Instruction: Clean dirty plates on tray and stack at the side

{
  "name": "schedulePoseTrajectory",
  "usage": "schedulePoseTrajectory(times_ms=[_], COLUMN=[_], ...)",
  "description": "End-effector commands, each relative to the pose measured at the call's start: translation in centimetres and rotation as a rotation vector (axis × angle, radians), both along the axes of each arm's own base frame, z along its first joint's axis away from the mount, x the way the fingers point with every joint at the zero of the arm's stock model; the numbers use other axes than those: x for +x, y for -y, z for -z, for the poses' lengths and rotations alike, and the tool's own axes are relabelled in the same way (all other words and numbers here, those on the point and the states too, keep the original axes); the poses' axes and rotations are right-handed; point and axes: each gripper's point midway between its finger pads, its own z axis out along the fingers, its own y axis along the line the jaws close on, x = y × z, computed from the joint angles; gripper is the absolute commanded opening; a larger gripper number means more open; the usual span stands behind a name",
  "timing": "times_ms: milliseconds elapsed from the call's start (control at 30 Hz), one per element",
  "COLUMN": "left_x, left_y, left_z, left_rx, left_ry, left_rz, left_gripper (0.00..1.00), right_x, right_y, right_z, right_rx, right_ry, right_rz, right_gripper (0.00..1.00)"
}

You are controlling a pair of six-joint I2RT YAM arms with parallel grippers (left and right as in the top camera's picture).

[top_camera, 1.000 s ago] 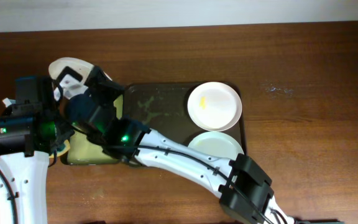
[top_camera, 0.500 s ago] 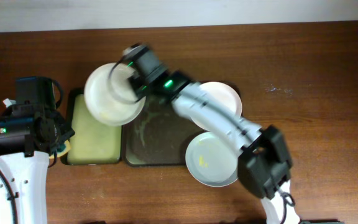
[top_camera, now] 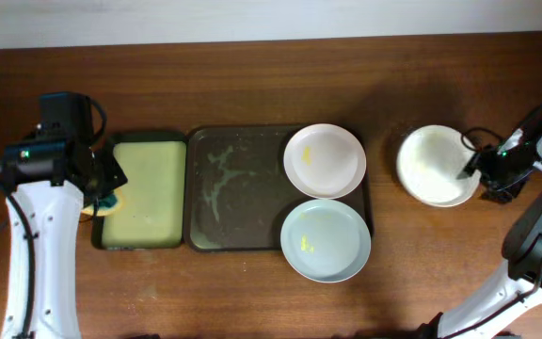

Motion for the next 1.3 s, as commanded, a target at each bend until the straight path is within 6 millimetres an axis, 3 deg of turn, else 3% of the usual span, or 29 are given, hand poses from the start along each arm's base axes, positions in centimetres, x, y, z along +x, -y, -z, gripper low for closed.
schedulePoseTrajectory(times_ms=[0,67,100,133,200,233,300,333,367,400,500,667,700,733,833,900,933,1033,1067,1100,1133,1200,1267], left_x=[0.7,0.9,0.9,0.9,0.9,0.8,0.7,0.7,0.7,0.7,0.7,0.7,0.7,0.7,0.7,0.7,0.7,0.7,0.7,0.7,0.7,1.0,1.1], left_y=[2.2,2.5,2.5,2.5,2.6,2.6,2.6,2.6,2.6,2.6,2.6,2.7,2.7,2.7,2.7,2.7,2.7,2.7,2.7,2.7,2.7,3.3,3.9], left_z=[0.0,0.0,0.1,0.1,0.1,0.2,0.2,0.2,0.2,0.2,0.2,0.2,0.2,0.2,0.2,0.2,0.2,0.2,0.2,0.2,0.2,0.3,0.5], left_rx=[-0.084,-0.098,-0.099,-0.099,-0.100,-0.101,-0.101,-0.101,-0.101,-0.101,-0.101,-0.108,-0.108,-0.108,-0.108,-0.108,-0.108,-0.108,-0.108,-0.108,-0.109,-0.111,-0.110], left_ry=[0.008,0.015,0.011,0.010,0.010,0.006,0.003,0.003,0.003,0.003,0.003,0.004,0.005,0.005,0.004,0.004,0.005,0.004,0.004,0.004,0.005,0.004,-0.005], left_rz=[0.189,0.204,0.204,0.204,0.204,0.203,0.203,0.203,0.203,0.203,0.203,0.204,0.204,0.204,0.204,0.204,0.204,0.204,0.204,0.204,0.205,0.226,0.245], left_gripper=[0.00,0.00,0.00,0.00,0.00,0.00,0.00,0.00,0.00,0.00,0.00,0.01,0.01,0.01,0.01,0.01,0.01,0.01,0.01,0.00,0.00,0.00,0.00], right_x=[1.7,3.2,3.7,4.4,5.2,5.4,5.2,4.9,4.6,4.5,4.5,2.5,2.7,3.2,4.1,3.8,3.3,3.0,2.1,1.9,2.2,4.4,5.6], right_y=[-2.0,-5.2,-6.6,-9.3,-13.3,-16.4,-18.7,-20.8,-22.1,-22.9,-23.3,-23.6,-24.4,-26.2,-30.7,-33.1,-35.9,-41.6,-43.3,-43.8,-44.0,-42.1,-41.0], right_z=[-3.6,-8.2,-9.0,-9.1,-7.6,-6.4,-5.1,-4.3,-3.9,-3.8,-3.1,3.2,3.6,3.2,1.6,1.5,1.6,1.8,1.8,1.8,1.0,-2.7,-3.2], right_rx=[0.099,0.123,0.121,0.109,0.006,-0.043,-0.081,-0.084,-0.084,-0.086,-0.089,-0.059,-0.014,0.080,0.272,0.275,0.260,0.187,0.176,0.155,0.160,0.138,0.124], right_ry=[0.108,0.171,0.177,0.172,0.114,0.072,0.006,-0.030,-0.044,-0.049,-0.046,-0.062,-0.035,0.012,0.091,0.113,0.134,0.227,0.240,0.249,0.263,0.280,0.309], right_rz=[-0.103,-0.261,-0.312,-0.395,-0.560,-0.649,-0.633,-0.611,-0.612,-0.617,-0.619,-0.565,-0.563,-0.559,-0.550,-0.610,-0.664,-0.753,-0.802,-0.820,-0.845,-0.848,-0.865], right_gripper=[0.68,0.66,0.64,0.54,0.46,0.28,0.17,0.17,0.33,0.42,0.34,0.33,0.15,0.04,0.04,0.04,0.07,0.08,0.15,0.30,0.36,0.38,0.43])
